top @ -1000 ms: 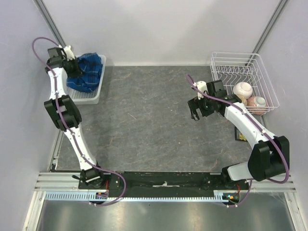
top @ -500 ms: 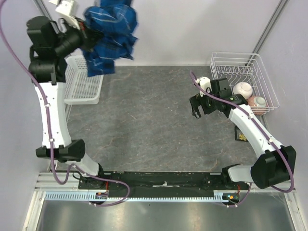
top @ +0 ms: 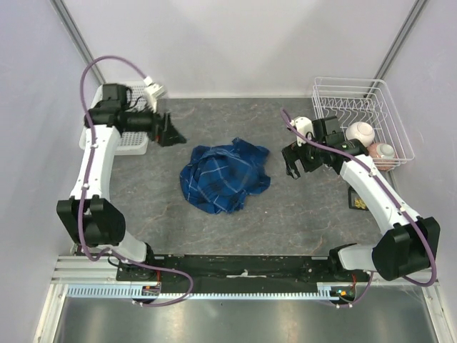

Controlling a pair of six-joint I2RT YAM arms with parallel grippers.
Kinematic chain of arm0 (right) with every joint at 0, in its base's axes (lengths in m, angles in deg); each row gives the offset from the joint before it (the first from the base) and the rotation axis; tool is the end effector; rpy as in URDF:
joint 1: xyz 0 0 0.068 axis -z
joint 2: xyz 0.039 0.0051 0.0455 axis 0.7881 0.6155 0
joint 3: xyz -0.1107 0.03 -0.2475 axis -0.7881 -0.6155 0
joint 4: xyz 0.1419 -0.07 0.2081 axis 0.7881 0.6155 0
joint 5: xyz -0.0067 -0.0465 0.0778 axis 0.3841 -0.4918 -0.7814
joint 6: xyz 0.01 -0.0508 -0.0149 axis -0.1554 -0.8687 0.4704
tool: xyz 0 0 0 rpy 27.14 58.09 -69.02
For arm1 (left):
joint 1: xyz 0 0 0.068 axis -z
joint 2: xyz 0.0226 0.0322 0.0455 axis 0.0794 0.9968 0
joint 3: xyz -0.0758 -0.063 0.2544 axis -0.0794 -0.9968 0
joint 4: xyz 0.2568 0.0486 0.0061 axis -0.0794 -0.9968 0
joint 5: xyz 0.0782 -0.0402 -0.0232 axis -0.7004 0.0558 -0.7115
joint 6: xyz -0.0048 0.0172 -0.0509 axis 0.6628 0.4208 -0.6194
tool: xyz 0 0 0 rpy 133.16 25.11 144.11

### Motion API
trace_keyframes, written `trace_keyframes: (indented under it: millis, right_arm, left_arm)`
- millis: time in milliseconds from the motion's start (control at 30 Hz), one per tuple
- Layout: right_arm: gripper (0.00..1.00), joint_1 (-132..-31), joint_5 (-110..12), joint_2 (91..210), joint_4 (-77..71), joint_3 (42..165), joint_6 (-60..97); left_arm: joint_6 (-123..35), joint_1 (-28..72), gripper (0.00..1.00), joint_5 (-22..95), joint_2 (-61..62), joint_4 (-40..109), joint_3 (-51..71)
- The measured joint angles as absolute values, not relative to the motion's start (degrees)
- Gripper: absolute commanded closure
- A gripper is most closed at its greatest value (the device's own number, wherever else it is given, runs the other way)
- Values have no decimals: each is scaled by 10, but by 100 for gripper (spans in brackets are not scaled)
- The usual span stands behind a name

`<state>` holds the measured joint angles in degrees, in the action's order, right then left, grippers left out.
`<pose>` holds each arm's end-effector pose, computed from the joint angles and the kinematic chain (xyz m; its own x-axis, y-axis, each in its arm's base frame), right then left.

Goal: Pin the brooch onto the clothing

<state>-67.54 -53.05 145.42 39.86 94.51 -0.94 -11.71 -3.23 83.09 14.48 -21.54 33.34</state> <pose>0.2613 0.0802 0.3041 -0.6570 -0.4071 -0.6345 -0.5432 0.8393 0.0240 0.3151 -0.0364 0.3953 -0.4885 0.2133 -0.8461 0.7900 0.5199 -0.3250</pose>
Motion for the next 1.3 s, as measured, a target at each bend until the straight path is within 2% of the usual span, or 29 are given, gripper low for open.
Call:
trace_keyframes:
  millis: [100,167,333,433,633,800,867,900,933,1000,1033,1167,1300]
  right_arm:
    - [2,-675,-539,1453,404,945,-19]
    - [2,-675,-552,1454,404,942,-22]
    - [2,-675,-590,1462,405,929,-18]
    - [2,-675,-603,1474,403,918,-10]
    - [2,-658,-610,1482,402,906,10]
    - [2,-600,-617,1481,403,906,20]
    - [2,-581,-618,1479,406,906,22]
    - [2,-577,-618,1478,408,906,23]
    - [2,-573,-618,1476,410,906,24]
    - [2,-569,-618,1470,413,906,25]
    - [2,-567,-618,1467,415,906,25]
    - [2,-566,-620,1459,417,906,25]
    - [2,-566,-637,1459,414,907,27]
  left_arm:
    - [-25,-101,0,829,136,-250,256]
    - [16,-96,1,810,104,-247,190]
    - [91,78,2,751,-32,-195,38]
    - [121,153,4,710,-50,-164,25]
    - [132,272,3,605,72,-68,50]
    - [134,347,1,527,224,-42,162]
    - [134,370,15,501,276,-33,206]
    - [134,381,26,488,303,-31,228]
    - [131,389,50,475,326,-30,247]
    - [125,400,76,458,372,-41,288]
    - [118,402,98,453,388,-47,305]
    - [93,393,98,453,414,-91,364]
    - [44,350,98,516,341,-120,373]
